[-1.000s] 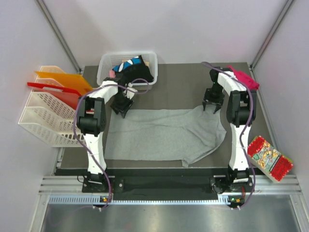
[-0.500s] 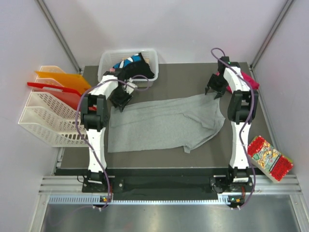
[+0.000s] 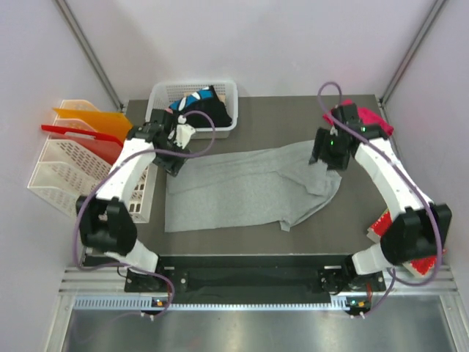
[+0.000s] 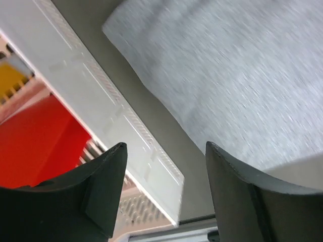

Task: Fold and stack the t-shirts
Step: Grap the side of the flattened tshirt closest away from the robot with both arms

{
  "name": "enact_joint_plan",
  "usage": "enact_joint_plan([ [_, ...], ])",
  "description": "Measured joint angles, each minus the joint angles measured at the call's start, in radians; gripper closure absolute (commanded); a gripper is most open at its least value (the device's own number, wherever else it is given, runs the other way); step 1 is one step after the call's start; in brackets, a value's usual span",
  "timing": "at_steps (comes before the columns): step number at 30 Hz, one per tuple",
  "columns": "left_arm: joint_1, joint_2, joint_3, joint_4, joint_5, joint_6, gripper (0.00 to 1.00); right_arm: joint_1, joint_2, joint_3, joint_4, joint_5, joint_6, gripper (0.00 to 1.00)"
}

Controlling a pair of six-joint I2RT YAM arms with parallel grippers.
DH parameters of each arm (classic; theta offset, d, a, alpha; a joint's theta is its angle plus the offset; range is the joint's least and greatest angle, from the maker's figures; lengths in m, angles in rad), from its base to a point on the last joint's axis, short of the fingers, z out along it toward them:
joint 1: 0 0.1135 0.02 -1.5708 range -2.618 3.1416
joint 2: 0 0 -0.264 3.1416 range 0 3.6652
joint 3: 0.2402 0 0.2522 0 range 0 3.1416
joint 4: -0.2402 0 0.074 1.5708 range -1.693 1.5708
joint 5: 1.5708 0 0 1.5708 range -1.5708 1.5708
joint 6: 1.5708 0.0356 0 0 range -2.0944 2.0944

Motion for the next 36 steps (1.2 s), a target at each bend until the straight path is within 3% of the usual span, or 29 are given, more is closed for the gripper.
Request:
enact_joint_plan([
  [5, -0.125, -0.249, -0.234, 0.01, -0.002, -0.026, 0.34, 0.105, -0.277, -0.412, -0.019, -0.025, 0.034, 0.44],
  [8, -0.177, -0.241, -0.323, 0.015, 0.008, -0.059, 0.35, 0.159, -0.33, -0.612, -0.019, -0.039, 0.076, 0.45],
  [12, -0.202, -0.227, -0.414, 0.052, 0.003, -0.083, 0.37, 0.201, -0.354, -0.75, -0.013, -0.043, 0.114, 0.45],
  [19, -0.218, -0.227, -0.55, 0.159, -0.047, -0.082, 0.37, 0.205, -0.338, -0.761, 0.065, -0.02, 0.13, 0.45],
  [25, -0.218, -0.228, -0.64, 0.257, -0.082, -0.073, 0.37, 0.205, -0.231, -0.724, 0.126, -0.012, 0.13, 0.47],
  [36, -0.22, -0.21, -0.677, 0.305, -0.1, -0.047, 0.37, 0.205, -0.097, -0.675, 0.215, 0.007, 0.132, 0.51],
])
